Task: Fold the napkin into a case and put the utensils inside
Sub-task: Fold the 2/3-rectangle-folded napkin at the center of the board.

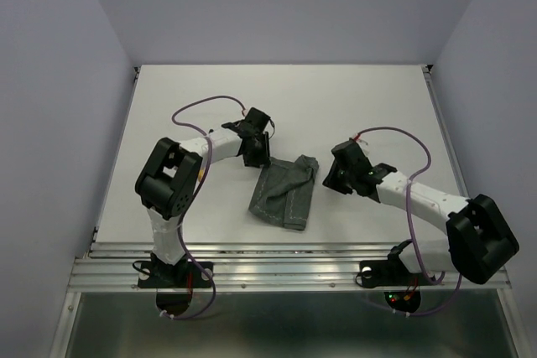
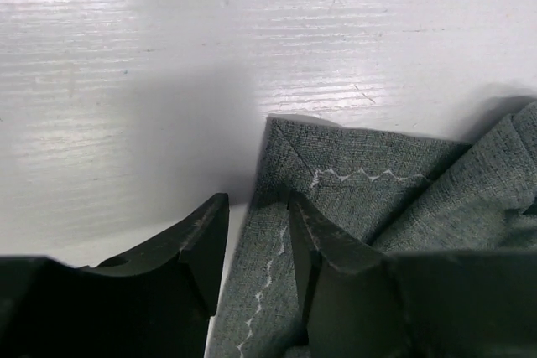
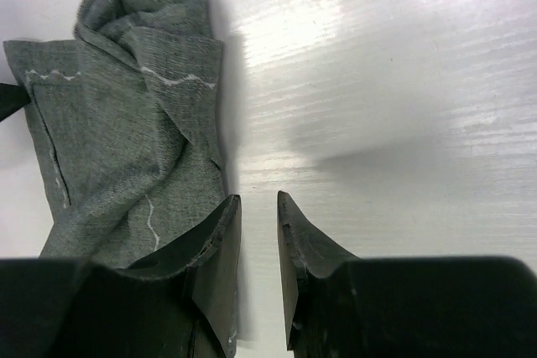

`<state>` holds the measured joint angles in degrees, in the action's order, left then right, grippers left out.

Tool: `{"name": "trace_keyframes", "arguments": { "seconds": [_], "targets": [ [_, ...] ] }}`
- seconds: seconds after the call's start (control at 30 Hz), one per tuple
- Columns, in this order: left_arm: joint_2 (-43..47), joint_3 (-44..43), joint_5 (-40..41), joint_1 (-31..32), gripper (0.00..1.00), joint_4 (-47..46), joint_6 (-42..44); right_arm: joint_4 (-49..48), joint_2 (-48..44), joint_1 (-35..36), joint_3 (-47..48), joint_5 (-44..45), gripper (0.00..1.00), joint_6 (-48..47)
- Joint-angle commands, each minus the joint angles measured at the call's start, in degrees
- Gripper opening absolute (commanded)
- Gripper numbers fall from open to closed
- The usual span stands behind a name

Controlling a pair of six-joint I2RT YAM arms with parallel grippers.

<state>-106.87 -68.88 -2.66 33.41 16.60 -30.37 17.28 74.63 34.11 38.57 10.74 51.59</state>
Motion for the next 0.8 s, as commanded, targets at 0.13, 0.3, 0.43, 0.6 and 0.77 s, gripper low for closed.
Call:
{"name": "trace_keyframes", "arguments": {
  "seconds": [0.13, 0.3, 0.43, 0.6, 0.77],
  "targets": [
    [-3.3, -3.7, 0.1, 0.8, 0.04, 2.2, 1.0, 5.7, 3.5, -0.2, 11.8, 1.8, 0.29, -11.5],
    [-1.6, -4.9, -0.9, 0.8, 0.00, 2.4, 1.4, 8.6, 8.9, -0.2, 19.3, -1.1, 0.30, -19.2],
    [0.4, -5.6, -2.2, 0.8, 0.00, 2.3, 1.5, 9.3, 13.2, -0.2, 22.7, -1.7, 0.31, -21.0],
    [1.8, -6.0, -3.8, 0.8, 0.00, 2.3, 1.5, 9.5, 16.9, -0.2, 25.0, -0.6, 0.30, -21.6],
    [3.1, -5.9, -4.7, 0.8, 0.00, 2.2, 1.4, 10.0, 18.5, -0.2, 25.4, -1.5, 0.29, -22.4]
  ]
}}
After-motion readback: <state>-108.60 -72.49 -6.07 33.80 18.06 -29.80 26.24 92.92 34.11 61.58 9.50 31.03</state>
